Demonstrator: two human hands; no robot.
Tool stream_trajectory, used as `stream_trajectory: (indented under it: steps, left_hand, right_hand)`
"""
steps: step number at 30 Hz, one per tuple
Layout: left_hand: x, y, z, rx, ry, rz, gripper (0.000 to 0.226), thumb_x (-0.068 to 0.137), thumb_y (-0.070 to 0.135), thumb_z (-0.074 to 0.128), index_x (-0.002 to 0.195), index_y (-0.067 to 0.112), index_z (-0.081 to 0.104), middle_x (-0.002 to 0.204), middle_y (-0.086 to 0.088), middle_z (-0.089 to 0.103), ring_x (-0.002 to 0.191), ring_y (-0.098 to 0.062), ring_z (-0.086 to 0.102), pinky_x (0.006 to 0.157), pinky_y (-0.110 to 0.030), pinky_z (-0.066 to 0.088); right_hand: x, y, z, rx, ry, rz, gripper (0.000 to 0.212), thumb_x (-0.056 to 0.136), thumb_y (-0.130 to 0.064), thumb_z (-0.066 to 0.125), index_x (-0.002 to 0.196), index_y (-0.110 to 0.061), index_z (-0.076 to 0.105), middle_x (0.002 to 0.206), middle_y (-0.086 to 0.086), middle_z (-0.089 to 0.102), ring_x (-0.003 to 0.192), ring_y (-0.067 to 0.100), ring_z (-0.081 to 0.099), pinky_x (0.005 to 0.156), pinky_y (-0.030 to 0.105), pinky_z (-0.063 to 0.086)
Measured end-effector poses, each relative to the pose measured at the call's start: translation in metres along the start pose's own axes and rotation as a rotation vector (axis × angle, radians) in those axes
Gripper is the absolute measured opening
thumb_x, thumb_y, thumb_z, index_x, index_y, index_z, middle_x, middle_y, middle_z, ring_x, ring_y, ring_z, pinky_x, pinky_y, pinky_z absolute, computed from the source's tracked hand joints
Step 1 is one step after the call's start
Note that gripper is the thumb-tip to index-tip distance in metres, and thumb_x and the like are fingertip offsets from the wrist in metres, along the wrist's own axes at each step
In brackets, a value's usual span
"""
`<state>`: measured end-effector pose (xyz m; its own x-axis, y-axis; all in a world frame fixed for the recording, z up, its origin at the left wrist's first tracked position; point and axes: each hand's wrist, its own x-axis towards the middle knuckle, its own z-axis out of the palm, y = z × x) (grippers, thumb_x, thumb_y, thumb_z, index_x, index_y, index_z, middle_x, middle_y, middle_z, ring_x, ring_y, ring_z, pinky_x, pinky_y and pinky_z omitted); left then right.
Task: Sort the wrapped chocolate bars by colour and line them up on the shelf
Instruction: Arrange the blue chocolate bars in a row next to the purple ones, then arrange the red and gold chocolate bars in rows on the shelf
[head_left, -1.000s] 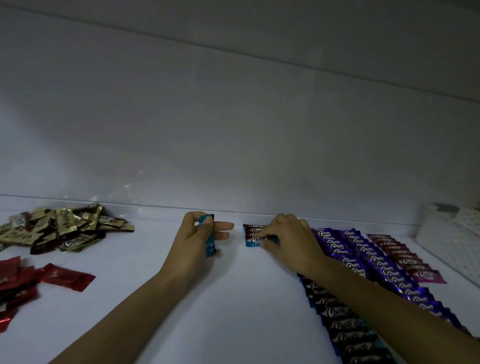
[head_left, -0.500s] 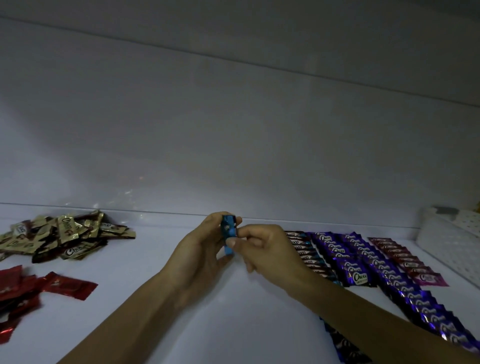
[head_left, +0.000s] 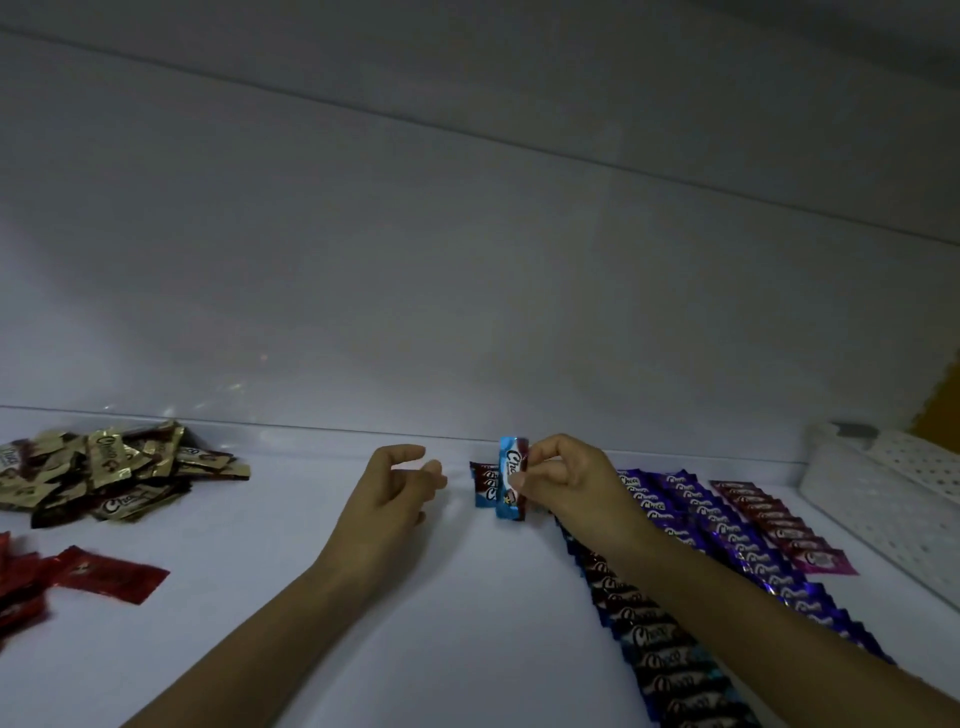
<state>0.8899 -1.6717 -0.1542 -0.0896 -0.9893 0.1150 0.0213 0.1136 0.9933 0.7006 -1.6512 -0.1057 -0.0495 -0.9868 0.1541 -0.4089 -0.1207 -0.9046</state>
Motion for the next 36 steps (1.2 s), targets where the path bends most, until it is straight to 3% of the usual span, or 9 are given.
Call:
stream_trajectory:
  steps: [5,8,10,14,16,19,25,30,36]
  left_hand:
    - [-0.004,-0.003,-0.005,0.491,0.086,0.284,0.024,0.096,0.035,0.05,0.119,0.035,0.044,0.099,0.015,0.061,0.093,-0.007,0.058,0.08,-0.027,0.048]
    - [-0.004,-0.003,-0.005,0.596,0.094,0.303,0.026,0.096,0.037,0.048,0.122,0.033,0.045,0.096,0.02,0.056,0.093,-0.007,0.055,0.082,-0.027,0.047]
    - [-0.004,-0.004,-0.004,0.688,0.1,0.323,0.028,0.096,0.039,0.047,0.123,0.031,0.047,0.097,0.022,0.054,0.096,-0.008,0.052,0.08,-0.026,0.044]
    - [-0.006,-0.008,-0.005,1.063,0.037,0.376,0.043,0.096,0.047,0.042,0.135,0.031,0.038,0.132,0.014,0.047,0.12,-0.009,0.041,0.091,-0.023,0.037]
    - [-0.005,-0.012,-0.004,1.18,-0.032,0.38,0.05,0.096,0.052,0.037,0.141,0.031,0.032,0.143,0.012,0.038,0.129,-0.009,0.033,0.101,-0.023,0.031]
    - [-0.003,-0.015,-0.003,1.214,-0.101,0.35,0.057,0.096,0.057,0.029,0.146,0.031,0.029,0.153,0.01,0.027,0.139,-0.01,0.022,0.11,-0.026,0.023]
    - [-0.002,-0.02,-0.004,1.236,-0.143,0.352,0.059,0.095,0.062,0.025,0.145,0.032,0.033,0.155,0.007,0.026,0.141,-0.012,0.02,0.112,-0.029,0.019]
    - [-0.001,-0.022,-0.005,1.244,-0.153,0.358,0.057,0.095,0.061,0.026,0.143,0.033,0.035,0.152,0.007,0.03,0.139,-0.013,0.023,0.111,-0.029,0.02]
    - [-0.001,-0.021,-0.005,1.234,-0.149,0.341,0.059,0.095,0.06,0.028,0.144,0.027,0.034,0.151,0.007,0.032,0.138,-0.013,0.026,0.111,-0.029,0.02]
  right_hand:
    - [0.019,0.001,-0.017,-0.288,0.042,-0.075,0.007,0.087,-0.012,0.066,0.087,-0.018,0.068,0.087,-0.002,0.07,0.078,0.008,0.065,0.068,0.018,0.05]
    - [0.028,0.0,-0.023,-0.411,-0.027,-0.06,0.009,0.084,-0.016,0.071,0.09,-0.021,0.073,0.089,-0.005,0.071,0.081,0.006,0.064,0.074,0.021,0.051]
    - [0.032,0.002,-0.02,-0.525,-0.099,-0.048,0.012,0.08,-0.022,0.075,0.091,-0.023,0.075,0.091,-0.007,0.072,0.085,0.007,0.065,0.087,0.029,0.052]
    - [0.033,0.01,-0.006,-0.714,-0.127,-0.109,0.015,0.077,-0.028,0.077,0.092,-0.026,0.075,0.094,-0.01,0.072,0.091,0.003,0.061,0.103,0.033,0.036]
    - [0.034,0.013,-0.003,-0.823,-0.095,-0.187,0.014,0.081,-0.029,0.073,0.095,-0.028,0.075,0.1,-0.012,0.071,0.093,0.002,0.053,0.098,0.027,0.028]
    - [0.038,0.014,-0.001,-0.898,-0.07,-0.268,0.016,0.084,-0.029,0.07,0.099,-0.028,0.074,0.103,-0.012,0.069,0.096,0.005,0.047,0.085,0.026,0.023]
    - [0.041,0.016,-0.001,-1.015,-0.094,-0.335,0.019,0.086,-0.032,0.067,0.104,-0.031,0.072,0.107,-0.01,0.067,0.104,0.012,0.047,0.089,0.03,0.026]
    - [0.041,0.02,0.001,-1.008,-0.078,-0.374,0.015,0.085,-0.031,0.067,0.099,-0.032,0.072,0.1,-0.012,0.067,0.101,0.011,0.048,0.081,0.027,0.022]
    - [0.038,0.019,-0.006,-0.917,-0.053,-0.31,0.024,0.084,-0.033,0.067,0.107,-0.026,0.065,0.102,-0.007,0.064,0.101,0.013,0.052,0.091,0.032,0.035]
